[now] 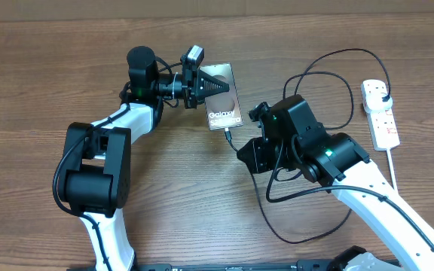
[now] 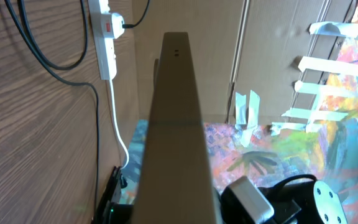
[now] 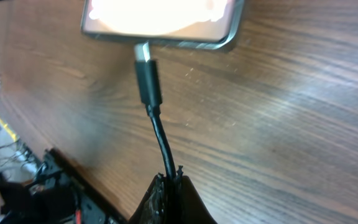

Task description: Plug charger to phone and switch on socket

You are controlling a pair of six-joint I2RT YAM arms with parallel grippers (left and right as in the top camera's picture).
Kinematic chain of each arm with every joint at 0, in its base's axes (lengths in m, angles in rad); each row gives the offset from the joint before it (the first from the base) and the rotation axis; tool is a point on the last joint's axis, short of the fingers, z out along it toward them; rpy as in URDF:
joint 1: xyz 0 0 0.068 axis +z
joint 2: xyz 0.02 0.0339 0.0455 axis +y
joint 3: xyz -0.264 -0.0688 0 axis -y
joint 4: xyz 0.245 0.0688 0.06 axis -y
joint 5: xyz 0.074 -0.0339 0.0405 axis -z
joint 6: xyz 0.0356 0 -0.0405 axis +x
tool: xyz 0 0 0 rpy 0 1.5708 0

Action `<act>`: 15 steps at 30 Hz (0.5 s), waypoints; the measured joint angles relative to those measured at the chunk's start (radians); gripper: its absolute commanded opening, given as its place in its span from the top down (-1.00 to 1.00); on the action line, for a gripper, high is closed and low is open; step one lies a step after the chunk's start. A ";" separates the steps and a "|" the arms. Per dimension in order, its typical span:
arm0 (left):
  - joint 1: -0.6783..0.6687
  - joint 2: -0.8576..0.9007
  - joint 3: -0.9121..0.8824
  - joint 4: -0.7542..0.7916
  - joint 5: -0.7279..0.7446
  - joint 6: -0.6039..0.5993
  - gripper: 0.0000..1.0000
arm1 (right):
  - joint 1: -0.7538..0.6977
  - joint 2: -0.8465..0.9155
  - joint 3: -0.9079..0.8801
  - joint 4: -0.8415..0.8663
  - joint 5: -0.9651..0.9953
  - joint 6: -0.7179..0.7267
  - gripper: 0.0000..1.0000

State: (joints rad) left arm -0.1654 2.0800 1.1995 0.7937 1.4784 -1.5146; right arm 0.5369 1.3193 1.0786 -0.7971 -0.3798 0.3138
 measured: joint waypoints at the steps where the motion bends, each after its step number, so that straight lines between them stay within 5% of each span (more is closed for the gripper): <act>1: 0.000 0.000 0.000 0.000 0.003 0.000 0.92 | -0.002 0.000 0.000 0.006 0.006 0.000 0.93; 15: -0.010 0.000 0.000 0.000 0.071 0.004 0.92 | -0.020 0.000 0.000 0.036 -0.024 0.026 0.93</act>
State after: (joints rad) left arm -0.1753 2.0800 1.1995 0.7937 1.5494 -1.5108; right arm 0.5171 1.3197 1.0786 -0.7612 -0.4042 0.3393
